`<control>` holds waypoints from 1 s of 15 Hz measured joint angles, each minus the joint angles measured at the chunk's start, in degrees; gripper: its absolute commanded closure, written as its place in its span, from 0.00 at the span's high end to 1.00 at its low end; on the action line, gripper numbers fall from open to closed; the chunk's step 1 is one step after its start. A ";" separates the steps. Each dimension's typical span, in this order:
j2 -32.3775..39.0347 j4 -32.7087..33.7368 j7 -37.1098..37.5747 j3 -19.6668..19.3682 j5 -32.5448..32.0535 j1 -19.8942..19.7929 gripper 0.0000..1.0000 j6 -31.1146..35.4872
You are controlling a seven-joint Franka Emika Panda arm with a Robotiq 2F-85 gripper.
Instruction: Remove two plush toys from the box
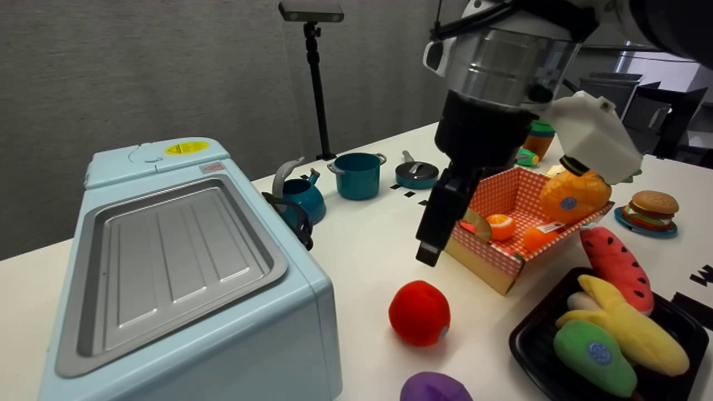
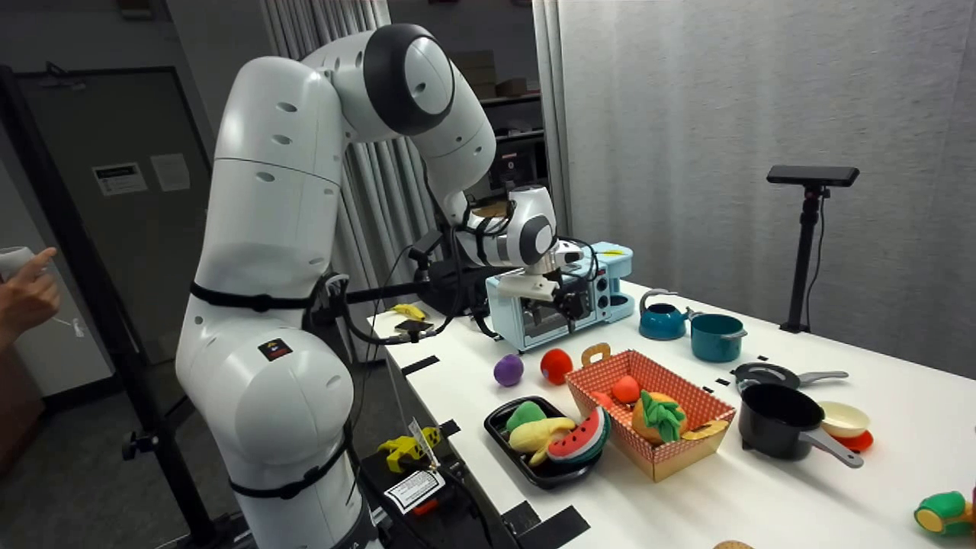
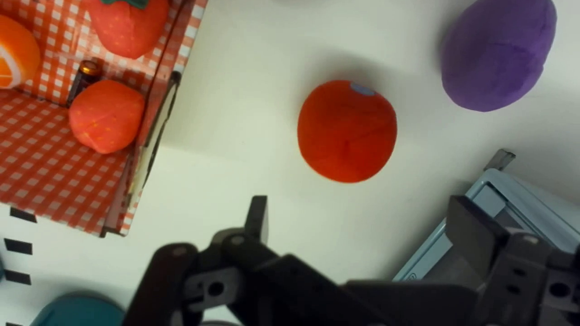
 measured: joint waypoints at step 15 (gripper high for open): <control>-16.96 -11.93 6.86 -3.09 -1.38 -1.03 1.00 -0.08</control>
